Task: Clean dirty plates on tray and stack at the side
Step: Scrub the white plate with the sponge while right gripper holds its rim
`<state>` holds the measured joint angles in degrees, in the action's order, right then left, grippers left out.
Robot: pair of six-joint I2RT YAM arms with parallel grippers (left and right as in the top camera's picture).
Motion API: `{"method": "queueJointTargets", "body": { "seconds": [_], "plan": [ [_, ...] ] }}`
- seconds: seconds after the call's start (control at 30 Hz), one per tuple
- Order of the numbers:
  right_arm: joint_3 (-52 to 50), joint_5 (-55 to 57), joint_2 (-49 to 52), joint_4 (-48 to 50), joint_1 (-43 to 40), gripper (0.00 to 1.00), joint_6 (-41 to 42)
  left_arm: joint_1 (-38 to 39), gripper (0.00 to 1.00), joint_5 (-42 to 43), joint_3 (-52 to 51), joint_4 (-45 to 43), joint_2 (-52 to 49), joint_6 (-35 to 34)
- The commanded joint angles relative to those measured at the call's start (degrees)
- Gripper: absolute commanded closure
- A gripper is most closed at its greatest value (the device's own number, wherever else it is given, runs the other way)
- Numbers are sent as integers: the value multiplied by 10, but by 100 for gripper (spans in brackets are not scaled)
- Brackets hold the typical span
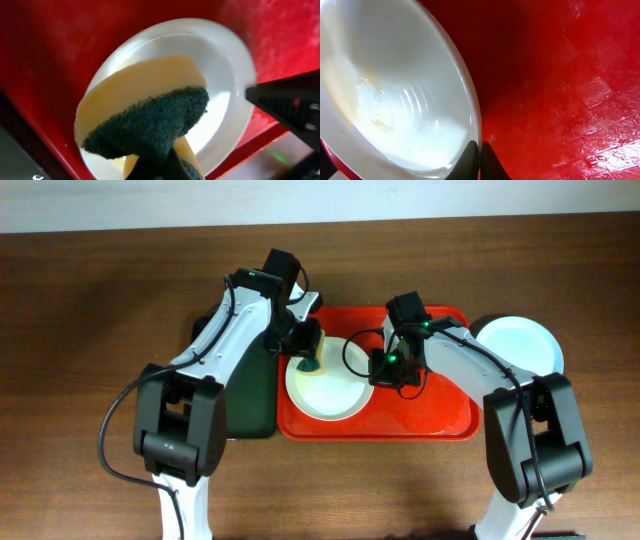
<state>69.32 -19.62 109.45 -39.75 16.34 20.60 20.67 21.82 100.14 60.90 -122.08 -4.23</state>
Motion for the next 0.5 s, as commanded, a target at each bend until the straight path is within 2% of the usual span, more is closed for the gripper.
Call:
{"method": "queueJointTargets", "body": {
  "seconds": [0.0, 0.3, 0.47],
  "plan": [
    [3, -7, -1, 2, 5, 96, -2, 4, 100, -50, -18, 1, -5, 0],
    [3, -7, -1, 2, 5, 96, -2, 6, 100, -63, -45, -15, -73, -11],
    [3, -7, -1, 2, 5, 96, -2, 24, 100, 18, -45, -17, -123, -5]
  ]
}}
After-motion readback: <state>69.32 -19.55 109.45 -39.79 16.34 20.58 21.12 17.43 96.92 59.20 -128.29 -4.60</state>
